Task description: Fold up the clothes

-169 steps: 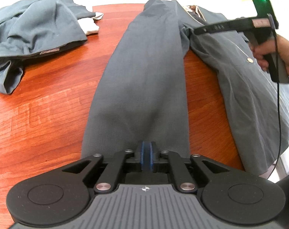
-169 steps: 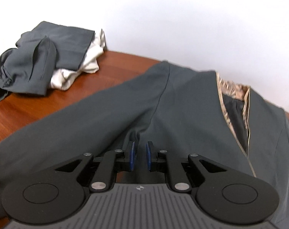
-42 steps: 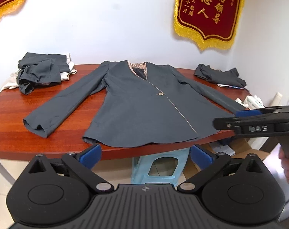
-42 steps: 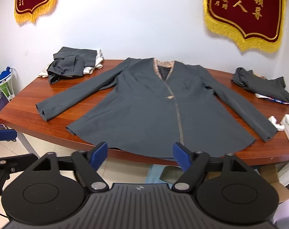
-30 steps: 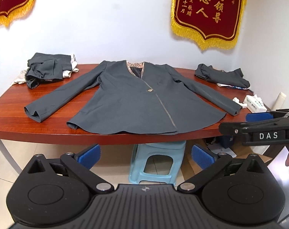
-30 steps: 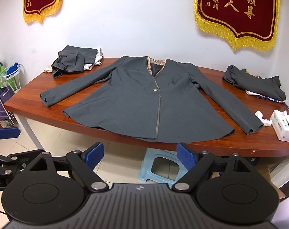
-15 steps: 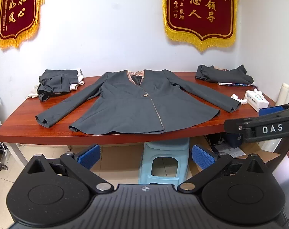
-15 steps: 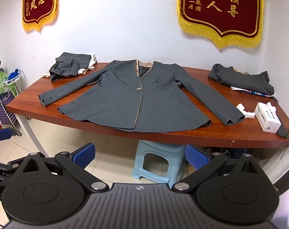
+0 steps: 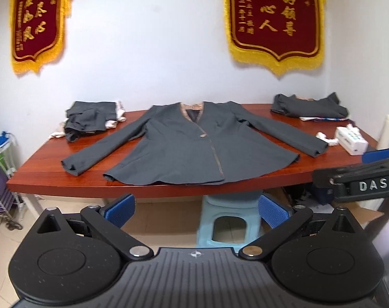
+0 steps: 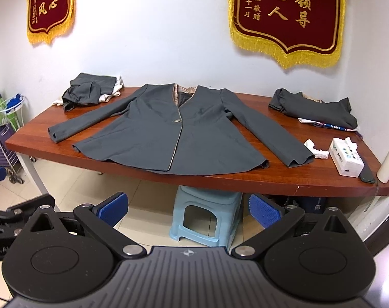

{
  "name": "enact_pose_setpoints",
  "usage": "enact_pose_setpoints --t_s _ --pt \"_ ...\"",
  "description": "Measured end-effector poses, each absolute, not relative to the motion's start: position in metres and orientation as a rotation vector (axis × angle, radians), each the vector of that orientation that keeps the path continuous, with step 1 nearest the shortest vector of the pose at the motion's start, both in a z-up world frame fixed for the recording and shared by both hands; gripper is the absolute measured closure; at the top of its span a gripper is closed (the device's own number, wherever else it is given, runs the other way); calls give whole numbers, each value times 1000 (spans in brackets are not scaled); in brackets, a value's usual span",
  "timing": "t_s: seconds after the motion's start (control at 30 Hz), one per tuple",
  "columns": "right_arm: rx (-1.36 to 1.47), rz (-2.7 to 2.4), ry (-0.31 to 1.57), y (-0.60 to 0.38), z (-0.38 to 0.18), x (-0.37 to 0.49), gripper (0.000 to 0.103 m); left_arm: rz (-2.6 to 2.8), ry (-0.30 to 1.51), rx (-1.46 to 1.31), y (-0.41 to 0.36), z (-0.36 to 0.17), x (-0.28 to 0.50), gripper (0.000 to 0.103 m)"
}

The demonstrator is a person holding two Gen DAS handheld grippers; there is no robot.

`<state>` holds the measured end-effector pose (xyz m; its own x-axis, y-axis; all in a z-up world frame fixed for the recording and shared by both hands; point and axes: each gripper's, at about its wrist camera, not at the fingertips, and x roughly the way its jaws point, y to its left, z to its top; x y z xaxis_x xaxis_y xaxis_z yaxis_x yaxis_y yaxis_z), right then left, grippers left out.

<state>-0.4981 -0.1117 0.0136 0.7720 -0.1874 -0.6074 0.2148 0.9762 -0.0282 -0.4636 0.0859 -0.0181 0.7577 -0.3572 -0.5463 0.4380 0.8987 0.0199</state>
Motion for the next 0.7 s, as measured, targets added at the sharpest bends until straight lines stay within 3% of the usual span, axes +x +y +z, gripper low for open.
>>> enact_pose_setpoints --t_s 0.7 --pt "2 -207 623 -100 17 -503 0 -481 622 160 83 -18 -463 0"
